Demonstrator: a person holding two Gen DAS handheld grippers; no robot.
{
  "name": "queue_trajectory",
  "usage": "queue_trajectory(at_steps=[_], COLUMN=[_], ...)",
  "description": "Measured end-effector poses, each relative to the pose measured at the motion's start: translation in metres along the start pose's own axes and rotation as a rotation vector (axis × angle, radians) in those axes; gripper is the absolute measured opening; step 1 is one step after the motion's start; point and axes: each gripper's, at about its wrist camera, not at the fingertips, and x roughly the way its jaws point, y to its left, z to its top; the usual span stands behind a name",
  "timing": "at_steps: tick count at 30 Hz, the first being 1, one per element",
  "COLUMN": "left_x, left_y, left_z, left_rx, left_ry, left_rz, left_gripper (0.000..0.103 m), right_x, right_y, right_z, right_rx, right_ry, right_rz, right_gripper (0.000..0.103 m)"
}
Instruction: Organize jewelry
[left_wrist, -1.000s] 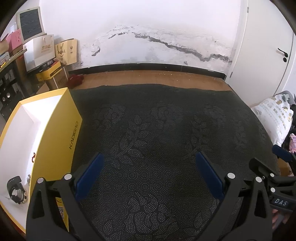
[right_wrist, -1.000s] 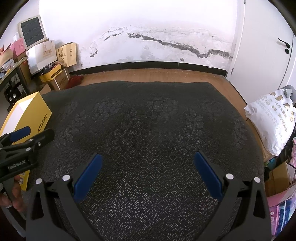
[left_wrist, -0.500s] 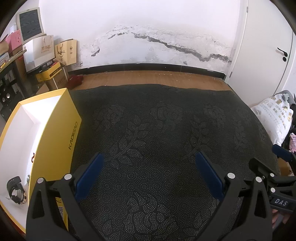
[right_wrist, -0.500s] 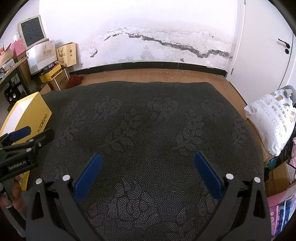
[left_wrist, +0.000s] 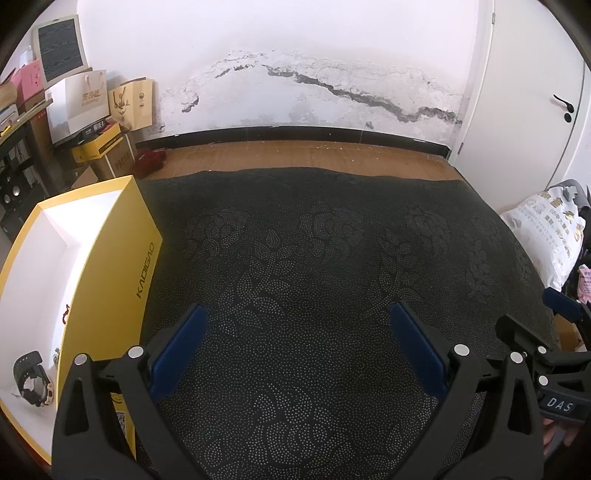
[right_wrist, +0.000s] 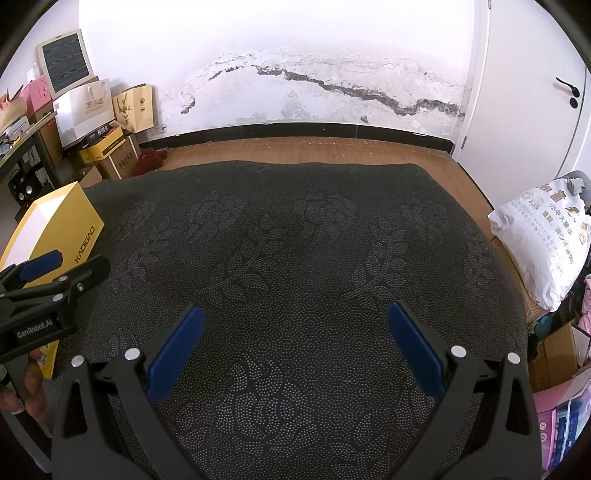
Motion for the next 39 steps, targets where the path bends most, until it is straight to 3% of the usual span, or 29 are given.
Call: queue_trajectory(at_steps=[39], left_x=[-0.0005], left_y=[-0.0004], left_z=[0.001], left_rx=[0.015], left_ry=[0.0], left_rz=[0.001], left_gripper=[0.097], right_x=[0.0011], right_y=[0.0024], right_z=[-0.0004], right_rx=[-0.007], right_ry=[0.002], right_rz=[0.002], right_gripper=[0.096])
